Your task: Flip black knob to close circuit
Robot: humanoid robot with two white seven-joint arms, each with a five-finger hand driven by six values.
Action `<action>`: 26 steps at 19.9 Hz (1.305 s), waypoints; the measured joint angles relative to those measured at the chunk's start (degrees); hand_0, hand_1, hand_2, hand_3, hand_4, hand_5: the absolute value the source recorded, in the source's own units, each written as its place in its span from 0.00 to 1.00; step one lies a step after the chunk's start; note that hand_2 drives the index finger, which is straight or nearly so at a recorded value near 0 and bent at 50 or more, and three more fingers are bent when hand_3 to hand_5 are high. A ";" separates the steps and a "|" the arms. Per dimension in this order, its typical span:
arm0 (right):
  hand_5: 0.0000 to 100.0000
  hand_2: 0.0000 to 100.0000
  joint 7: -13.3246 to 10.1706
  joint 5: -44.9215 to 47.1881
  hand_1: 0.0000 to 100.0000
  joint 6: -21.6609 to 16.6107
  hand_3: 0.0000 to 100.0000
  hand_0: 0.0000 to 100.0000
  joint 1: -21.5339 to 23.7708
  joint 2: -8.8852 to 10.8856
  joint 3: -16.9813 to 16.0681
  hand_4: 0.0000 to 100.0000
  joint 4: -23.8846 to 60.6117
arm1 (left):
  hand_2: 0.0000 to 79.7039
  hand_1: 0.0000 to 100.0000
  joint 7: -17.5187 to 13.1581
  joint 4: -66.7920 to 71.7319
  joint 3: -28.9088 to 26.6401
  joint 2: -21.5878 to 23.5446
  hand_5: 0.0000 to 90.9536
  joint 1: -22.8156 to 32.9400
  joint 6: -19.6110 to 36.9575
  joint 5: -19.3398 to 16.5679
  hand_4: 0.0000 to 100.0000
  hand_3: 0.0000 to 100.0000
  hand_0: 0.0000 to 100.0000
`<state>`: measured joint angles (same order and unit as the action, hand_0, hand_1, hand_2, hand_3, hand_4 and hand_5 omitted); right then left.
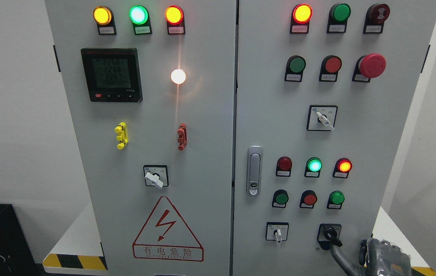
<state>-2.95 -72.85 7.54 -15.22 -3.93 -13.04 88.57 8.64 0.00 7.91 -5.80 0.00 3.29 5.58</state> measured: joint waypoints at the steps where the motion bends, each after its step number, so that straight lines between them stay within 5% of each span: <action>1: 1.00 0.89 0.00 0.07 0.00 -0.04 1.00 0.00 -0.04 0.02 -0.03 0.96 0.01 | 0.00 0.56 0.00 0.00 0.00 0.00 0.00 0.00 0.00 0.00 0.00 0.00 0.12; 26: 1.00 0.89 -0.87 0.41 0.00 -1.27 1.00 0.00 0.52 0.57 1.00 0.96 0.60 | 0.00 0.56 0.00 0.00 0.00 0.00 0.00 0.00 0.00 -0.01 0.00 0.00 0.12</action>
<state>-3.82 -72.43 6.27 -14.70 -3.37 -12.04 89.17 8.64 0.00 7.91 -5.80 0.00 3.29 5.57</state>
